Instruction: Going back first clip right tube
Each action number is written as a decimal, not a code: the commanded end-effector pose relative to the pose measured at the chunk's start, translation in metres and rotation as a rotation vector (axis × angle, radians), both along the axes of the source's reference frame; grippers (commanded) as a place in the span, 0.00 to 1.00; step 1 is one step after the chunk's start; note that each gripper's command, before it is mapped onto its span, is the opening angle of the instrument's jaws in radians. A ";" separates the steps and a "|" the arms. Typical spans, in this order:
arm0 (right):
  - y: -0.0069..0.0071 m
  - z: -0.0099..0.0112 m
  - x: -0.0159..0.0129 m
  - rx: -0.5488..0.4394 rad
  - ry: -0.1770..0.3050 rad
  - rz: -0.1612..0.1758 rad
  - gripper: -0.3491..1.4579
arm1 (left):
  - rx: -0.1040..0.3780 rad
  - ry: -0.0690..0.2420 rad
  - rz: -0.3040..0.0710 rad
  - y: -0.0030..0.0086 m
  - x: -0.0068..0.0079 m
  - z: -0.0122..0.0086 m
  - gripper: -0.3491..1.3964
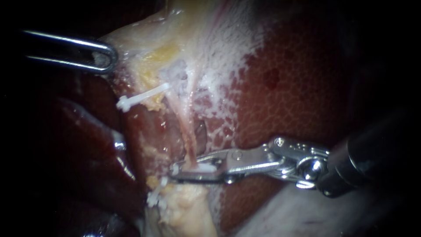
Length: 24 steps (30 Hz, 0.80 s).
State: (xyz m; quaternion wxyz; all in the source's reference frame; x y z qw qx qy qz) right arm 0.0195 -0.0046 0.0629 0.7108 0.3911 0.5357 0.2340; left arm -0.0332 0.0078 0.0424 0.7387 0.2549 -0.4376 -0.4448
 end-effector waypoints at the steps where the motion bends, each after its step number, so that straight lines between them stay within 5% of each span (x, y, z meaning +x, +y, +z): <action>1: 0.0000 0.0000 0.0000 0.000 0.001 -0.001 0.00 | 0.000 0.000 0.000 0.0000 0.0000 0.0000 0.00; 14: 0.0000 -0.0001 0.0002 0.002 0.005 -0.009 0.00 | -0.001 0.001 -0.001 0.0000 -0.0001 0.0000 0.00; 17: 0.0001 0.0001 0.0004 0.015 0.027 -0.055 0.00 | -0.001 0.001 -0.001 -0.0001 -0.0001 0.0001 0.00; 24: 0.0004 0.0003 0.0013 -0.114 0.103 -0.144 0.38 | -0.002 0.002 -0.001 -0.0003 -0.0001 0.0002 0.00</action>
